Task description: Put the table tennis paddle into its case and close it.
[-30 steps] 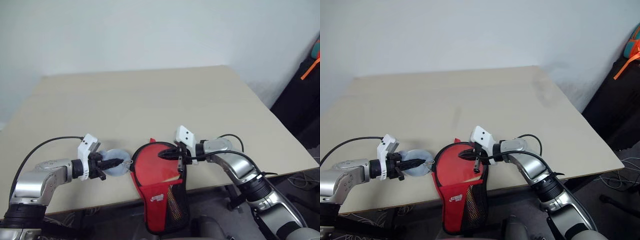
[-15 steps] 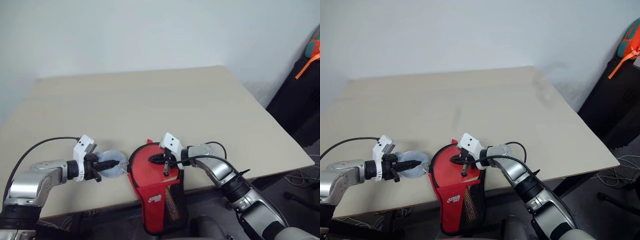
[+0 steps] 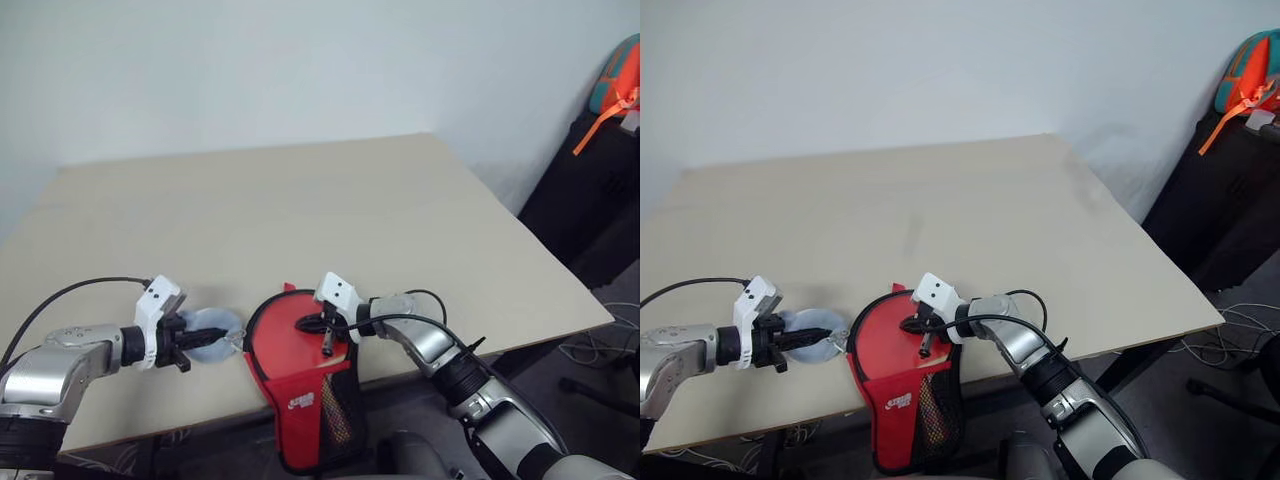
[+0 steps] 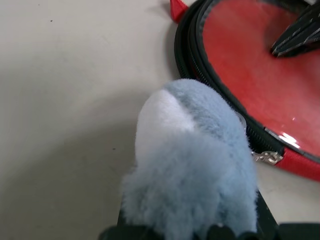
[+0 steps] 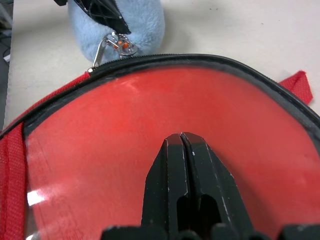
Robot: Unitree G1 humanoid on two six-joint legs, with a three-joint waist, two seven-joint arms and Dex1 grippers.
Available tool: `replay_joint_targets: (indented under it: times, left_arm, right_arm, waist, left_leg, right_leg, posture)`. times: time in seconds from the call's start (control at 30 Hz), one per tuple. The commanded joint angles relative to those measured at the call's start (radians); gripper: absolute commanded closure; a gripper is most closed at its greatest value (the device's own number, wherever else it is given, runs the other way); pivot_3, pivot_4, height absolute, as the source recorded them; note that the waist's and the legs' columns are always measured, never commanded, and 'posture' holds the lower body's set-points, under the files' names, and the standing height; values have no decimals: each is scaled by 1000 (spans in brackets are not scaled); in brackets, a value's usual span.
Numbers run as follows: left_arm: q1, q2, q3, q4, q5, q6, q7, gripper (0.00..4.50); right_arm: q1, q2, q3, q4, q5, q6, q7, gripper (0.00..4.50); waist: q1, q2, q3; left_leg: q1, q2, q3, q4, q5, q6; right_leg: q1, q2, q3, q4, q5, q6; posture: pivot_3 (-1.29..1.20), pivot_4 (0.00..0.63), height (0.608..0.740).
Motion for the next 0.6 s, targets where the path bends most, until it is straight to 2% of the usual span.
replay_joint_targets:
  times: [0.03,0.37,0.5,0.6]
  left_arm:
    - [23,86,-18,57,135,-40,17,4047]
    - [-39,94,-68,99,199,-106,22,4047]
    - [-116,39,-107,151,249,-152,80,4047]
    - [-184,-15,-122,217,298,-190,144,4047]
  right_arm:
    - [-11,9,5,3,-20,-12,-3,4500]
    - [-9,19,11,10,-36,-5,0,4500]
    - [-9,16,19,9,-41,-3,6,4500]
    - [-8,16,22,8,-46,-2,12,4500]
  waist:
    - [-6,-2,-2]
    - [-7,-3,-7]
    - [0,-2,-7]
    - [16,-1,-7]
  left_leg:
    - [0,0,1,-1,0,0]
    - [2,2,5,-2,-1,-1]
    - [4,2,5,0,-1,-2]
    - [11,2,5,-1,-1,-2]
  right_leg:
    - [-2,0,1,1,0,-1]
    - [-5,1,4,6,-2,-4]
    - [-5,1,4,13,-5,-9]
    - [-1,1,4,15,-7,-12]
  posture:
    - [0,0,707]
    - [0,0,707]
    - [0,0,707]
    - [0,0,707]
